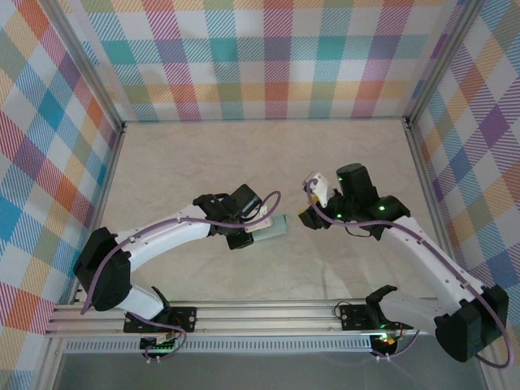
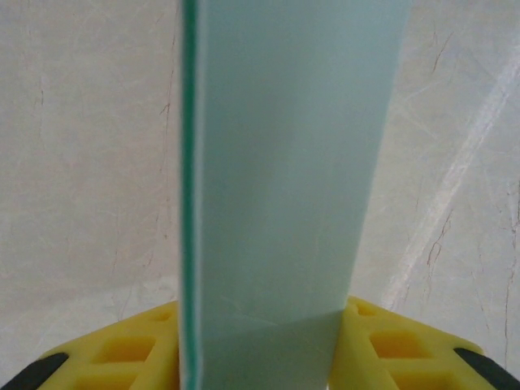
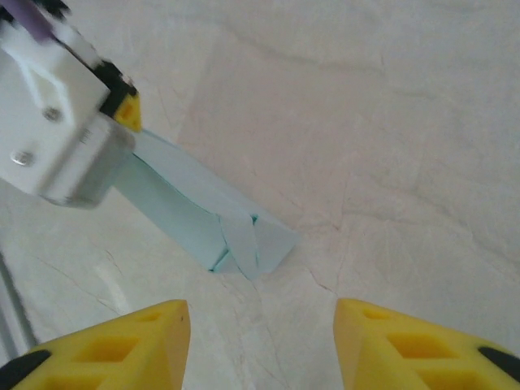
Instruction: Fold the paper box
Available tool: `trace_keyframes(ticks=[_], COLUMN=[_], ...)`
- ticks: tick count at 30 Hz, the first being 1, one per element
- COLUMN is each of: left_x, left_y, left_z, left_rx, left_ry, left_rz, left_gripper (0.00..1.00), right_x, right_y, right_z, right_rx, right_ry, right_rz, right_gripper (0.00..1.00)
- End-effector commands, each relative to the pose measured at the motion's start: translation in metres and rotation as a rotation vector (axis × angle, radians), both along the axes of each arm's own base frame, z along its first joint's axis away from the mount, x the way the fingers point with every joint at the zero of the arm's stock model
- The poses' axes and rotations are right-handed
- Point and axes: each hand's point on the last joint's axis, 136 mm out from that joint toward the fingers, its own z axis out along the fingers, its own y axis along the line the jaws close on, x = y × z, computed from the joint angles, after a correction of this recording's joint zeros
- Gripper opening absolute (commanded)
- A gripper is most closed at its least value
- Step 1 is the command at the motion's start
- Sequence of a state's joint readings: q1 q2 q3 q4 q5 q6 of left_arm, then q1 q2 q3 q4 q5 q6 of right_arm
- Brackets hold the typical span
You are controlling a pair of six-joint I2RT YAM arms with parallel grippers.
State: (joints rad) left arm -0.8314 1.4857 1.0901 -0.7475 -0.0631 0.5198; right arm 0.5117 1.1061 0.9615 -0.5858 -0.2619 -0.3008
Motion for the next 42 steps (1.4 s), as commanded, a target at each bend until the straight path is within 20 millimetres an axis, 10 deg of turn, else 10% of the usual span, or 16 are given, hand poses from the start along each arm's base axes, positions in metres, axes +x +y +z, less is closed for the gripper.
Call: trace_keyframes(ticks=[1, 29, 42], left_x=[-0.010, -0.012, -0.007], left_y=[0.009, -0.002, -0.013], left_z=[-0.009, -0.019, -0.019], left_rx=[0.045, 0.029, 0.000], left_ry=[0.080, 0.162, 0.194], left_rz=[-0.001, -0.018, 0.061], left_gripper=[0.39, 0.40, 0.41], right_x=[0.011, 0.014, 0.042], right_y=[0.009, 0.044, 0.040], right_z=[-0.001, -0.038, -0.037], right_rx=[-0.060, -0.046, 0.096], right_ry=[-0.061, 0.015, 0.104], right_rz=[0.051, 0.203, -0.258], right_gripper=[0.45, 0.00, 0.00])
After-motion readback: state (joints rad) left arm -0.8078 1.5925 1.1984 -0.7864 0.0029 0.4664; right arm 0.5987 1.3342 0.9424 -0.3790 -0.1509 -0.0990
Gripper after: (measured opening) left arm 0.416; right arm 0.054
